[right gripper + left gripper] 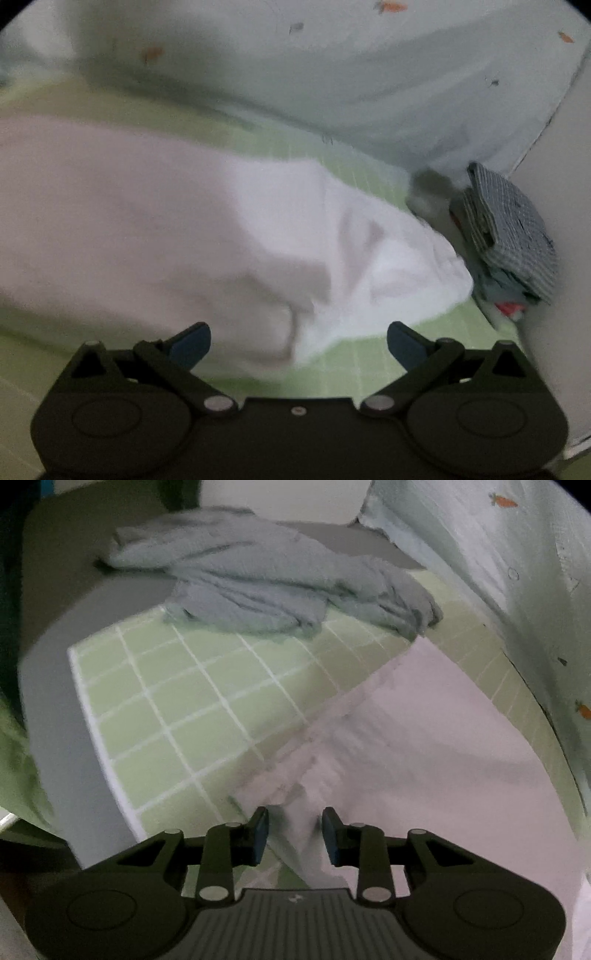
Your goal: Fold clothes
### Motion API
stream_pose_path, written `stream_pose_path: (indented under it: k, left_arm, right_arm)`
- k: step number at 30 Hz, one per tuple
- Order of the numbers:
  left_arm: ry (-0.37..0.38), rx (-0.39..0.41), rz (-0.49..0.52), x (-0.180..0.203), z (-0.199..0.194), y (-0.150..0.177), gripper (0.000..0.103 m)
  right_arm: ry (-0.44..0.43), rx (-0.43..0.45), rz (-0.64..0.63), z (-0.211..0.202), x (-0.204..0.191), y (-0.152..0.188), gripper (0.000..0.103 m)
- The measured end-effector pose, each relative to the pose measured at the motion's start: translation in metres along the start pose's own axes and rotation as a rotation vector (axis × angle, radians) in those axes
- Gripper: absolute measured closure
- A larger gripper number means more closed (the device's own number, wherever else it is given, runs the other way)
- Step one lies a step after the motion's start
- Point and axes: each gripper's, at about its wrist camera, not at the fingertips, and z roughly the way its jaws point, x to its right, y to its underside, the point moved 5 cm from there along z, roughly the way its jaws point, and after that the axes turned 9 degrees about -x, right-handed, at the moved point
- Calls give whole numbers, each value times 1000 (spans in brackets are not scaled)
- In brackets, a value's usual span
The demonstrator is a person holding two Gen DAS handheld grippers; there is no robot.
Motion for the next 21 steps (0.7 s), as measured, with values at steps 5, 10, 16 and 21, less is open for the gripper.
stream_pose_path:
  k: [5, 10, 16, 21]
  left_arm:
    - [83, 28, 25, -4, -7, -1, 58]
    - [52, 30, 76, 7, -3, 1, 74]
    - [38, 98, 82, 6, -18, -1, 99]
    - [32, 206, 84, 3, -51, -15, 99]
  right_arm:
    - [-81, 4, 146, 3, -2, -21, 0]
    - [-118, -22, 177, 8, -14, -26, 0]
    - [-134, -35, 134, 8, -25, -25, 0]
    - [-129, -31, 149, 6, -24, -27, 0]
